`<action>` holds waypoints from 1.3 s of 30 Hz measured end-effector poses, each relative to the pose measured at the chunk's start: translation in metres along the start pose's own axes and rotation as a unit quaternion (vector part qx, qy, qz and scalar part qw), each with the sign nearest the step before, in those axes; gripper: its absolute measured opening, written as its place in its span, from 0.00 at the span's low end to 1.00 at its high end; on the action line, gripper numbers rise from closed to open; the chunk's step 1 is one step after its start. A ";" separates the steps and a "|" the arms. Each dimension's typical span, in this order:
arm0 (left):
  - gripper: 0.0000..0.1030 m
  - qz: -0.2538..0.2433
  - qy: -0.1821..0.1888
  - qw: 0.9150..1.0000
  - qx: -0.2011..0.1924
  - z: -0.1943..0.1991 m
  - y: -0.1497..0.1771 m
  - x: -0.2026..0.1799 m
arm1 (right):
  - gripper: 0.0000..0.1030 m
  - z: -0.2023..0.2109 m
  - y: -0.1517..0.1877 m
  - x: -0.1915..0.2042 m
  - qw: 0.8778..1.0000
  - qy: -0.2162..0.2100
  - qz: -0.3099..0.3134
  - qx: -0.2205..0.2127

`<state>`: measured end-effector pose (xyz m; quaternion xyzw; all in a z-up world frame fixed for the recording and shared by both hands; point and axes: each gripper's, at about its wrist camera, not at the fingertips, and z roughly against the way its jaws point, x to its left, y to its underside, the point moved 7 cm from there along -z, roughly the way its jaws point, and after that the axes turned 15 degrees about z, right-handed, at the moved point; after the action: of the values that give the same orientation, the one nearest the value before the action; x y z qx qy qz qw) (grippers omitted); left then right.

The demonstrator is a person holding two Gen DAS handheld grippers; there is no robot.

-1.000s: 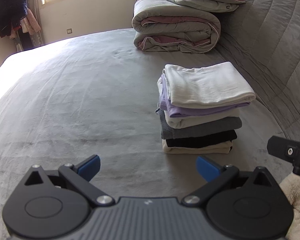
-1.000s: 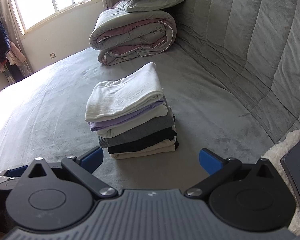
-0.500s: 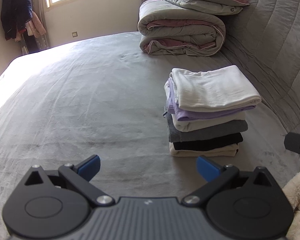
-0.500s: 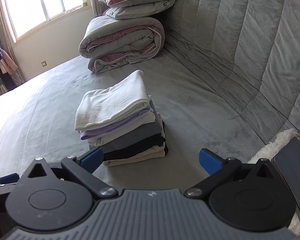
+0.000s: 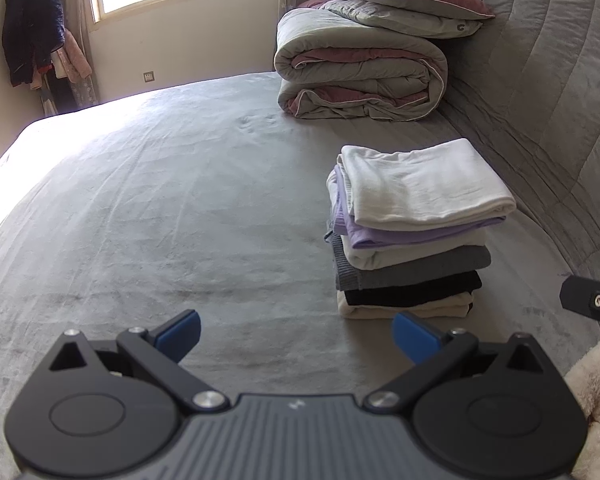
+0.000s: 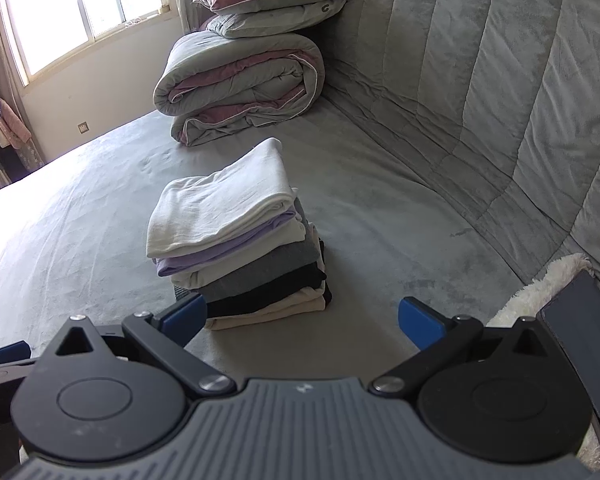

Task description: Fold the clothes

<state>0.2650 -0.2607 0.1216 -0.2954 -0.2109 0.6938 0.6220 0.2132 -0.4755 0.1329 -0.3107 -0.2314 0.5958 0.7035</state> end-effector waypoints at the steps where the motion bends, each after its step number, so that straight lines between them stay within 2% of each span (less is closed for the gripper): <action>1: 1.00 0.001 0.000 1.000 0.002 0.000 0.000 0.000 | 1.00 -0.001 0.001 0.000 1.000 -0.001 -0.001 0.001; 39: 1.00 -0.006 -0.005 1.000 0.016 0.005 0.008 -0.002 | 1.00 0.006 0.007 -0.002 1.000 -0.010 -0.009 0.006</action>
<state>0.2559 -0.2636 0.1198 -0.2805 -0.2049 0.6947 0.6299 0.2036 -0.4763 0.1326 -0.2985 -0.2375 0.5936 0.7086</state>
